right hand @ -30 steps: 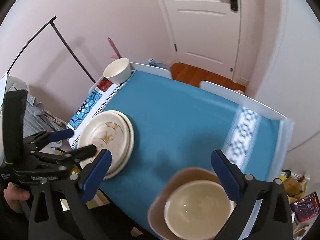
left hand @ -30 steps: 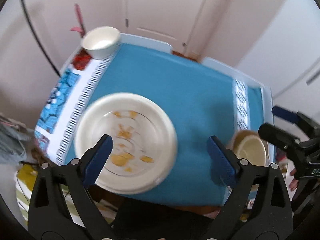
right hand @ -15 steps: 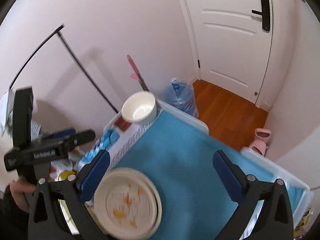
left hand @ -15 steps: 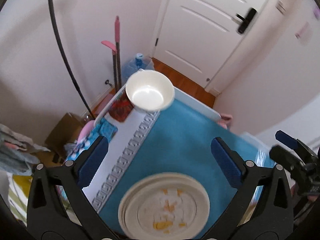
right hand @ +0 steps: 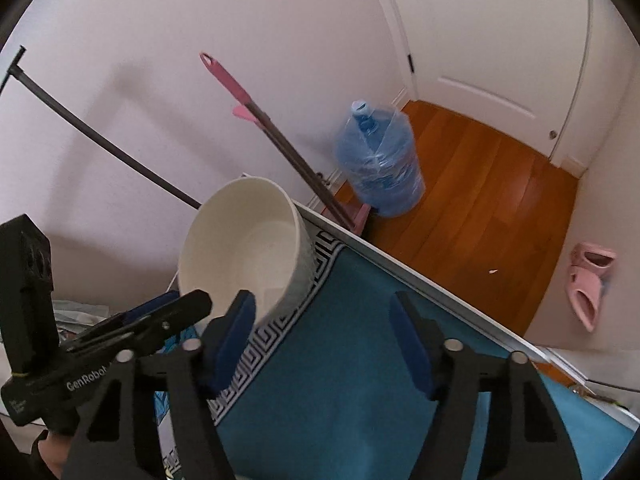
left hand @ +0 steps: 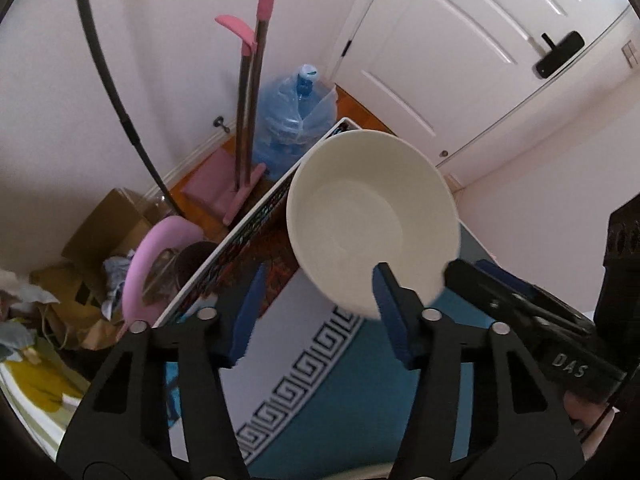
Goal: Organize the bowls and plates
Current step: 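Grasp the rim of the small white bowl with both tools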
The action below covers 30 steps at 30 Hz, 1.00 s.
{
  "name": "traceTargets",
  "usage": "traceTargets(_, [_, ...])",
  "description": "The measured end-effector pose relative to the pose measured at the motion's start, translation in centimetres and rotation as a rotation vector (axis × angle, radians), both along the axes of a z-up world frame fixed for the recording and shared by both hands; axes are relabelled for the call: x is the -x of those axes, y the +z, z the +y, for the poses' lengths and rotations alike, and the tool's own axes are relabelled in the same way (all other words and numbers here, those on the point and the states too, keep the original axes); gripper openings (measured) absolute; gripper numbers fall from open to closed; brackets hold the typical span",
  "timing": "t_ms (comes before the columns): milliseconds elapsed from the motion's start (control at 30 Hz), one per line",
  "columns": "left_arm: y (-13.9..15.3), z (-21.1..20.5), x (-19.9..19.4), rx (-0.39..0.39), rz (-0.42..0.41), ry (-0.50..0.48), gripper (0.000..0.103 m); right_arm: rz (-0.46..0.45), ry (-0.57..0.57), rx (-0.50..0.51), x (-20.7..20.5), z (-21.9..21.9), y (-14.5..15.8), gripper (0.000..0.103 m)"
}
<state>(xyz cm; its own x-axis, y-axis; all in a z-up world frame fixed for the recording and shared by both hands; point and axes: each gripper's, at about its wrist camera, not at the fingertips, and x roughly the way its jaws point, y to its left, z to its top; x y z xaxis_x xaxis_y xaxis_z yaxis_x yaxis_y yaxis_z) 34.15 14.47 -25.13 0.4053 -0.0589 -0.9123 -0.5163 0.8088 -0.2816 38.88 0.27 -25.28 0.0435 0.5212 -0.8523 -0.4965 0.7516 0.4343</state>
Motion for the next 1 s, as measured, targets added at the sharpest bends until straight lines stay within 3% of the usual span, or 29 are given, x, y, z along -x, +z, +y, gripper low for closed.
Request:
traceTargets(200, [-1.3,0.7,-1.1,-0.014,0.012,-0.021,0.029,0.019,0.026,-0.018,-0.4,1.8,-1.9,0.044])
traceTargets(267, [-1.3,0.5,-1.1,-0.019,0.002,-0.027,0.025,0.023,0.029,-0.024,-0.6,2.2,-2.0,0.04])
traceTargets(400, [-1.3,0.2,-1.4,-0.055,0.009,-0.037,0.024,0.015,0.061,-0.037,-0.4,3.0,-1.8,0.024])
traceTargets(767, [-0.7,-0.4,-1.3,-0.084,0.01,-0.066,0.024,-0.02,0.058,-0.016,0.2,3.0,-1.2,0.022])
traceTargets(1000, [2.3,-2.6,-0.2,-0.114,-0.03,-0.102,0.024,-0.053,0.03,-0.04,1.2,0.8,1.2,0.022])
